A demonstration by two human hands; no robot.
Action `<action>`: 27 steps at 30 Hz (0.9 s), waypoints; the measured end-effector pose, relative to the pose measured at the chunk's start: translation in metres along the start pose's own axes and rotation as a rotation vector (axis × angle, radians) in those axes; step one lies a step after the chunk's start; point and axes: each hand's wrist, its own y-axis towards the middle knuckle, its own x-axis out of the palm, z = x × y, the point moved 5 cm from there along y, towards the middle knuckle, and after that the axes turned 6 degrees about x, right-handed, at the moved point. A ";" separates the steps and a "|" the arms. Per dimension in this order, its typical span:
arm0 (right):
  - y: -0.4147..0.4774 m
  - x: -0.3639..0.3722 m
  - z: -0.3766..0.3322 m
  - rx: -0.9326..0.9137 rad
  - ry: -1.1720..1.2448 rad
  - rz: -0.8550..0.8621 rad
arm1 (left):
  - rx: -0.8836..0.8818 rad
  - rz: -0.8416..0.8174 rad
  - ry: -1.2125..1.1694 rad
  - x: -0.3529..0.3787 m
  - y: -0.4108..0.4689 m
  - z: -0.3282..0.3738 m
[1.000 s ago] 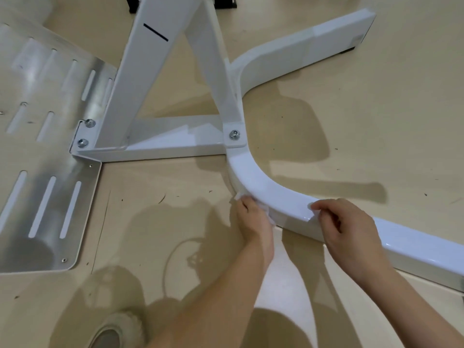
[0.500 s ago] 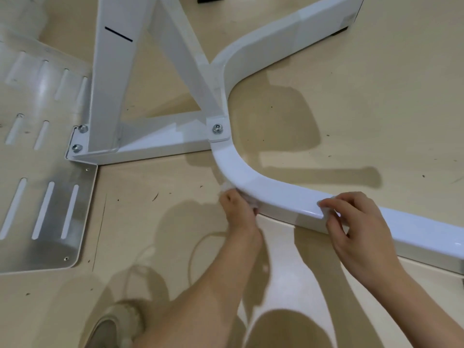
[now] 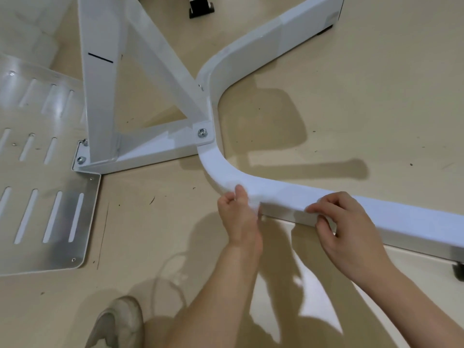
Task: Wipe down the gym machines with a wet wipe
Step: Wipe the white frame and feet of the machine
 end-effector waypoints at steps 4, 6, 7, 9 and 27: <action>-0.010 -0.005 0.009 0.010 0.037 -0.054 | 0.293 0.251 0.241 -0.004 0.027 0.033; -0.015 -0.009 0.015 0.031 0.048 -0.052 | 0.377 0.287 0.313 -0.005 0.034 0.052; -0.018 -0.010 0.017 0.041 0.045 -0.046 | 0.410 0.286 0.357 -0.005 0.028 0.052; -0.020 -0.010 0.017 0.066 0.049 -0.023 | 0.484 0.194 0.440 0.003 -0.003 0.036; -0.072 -0.063 0.085 0.528 0.670 0.302 | 0.620 -0.995 1.090 0.125 -0.166 -0.043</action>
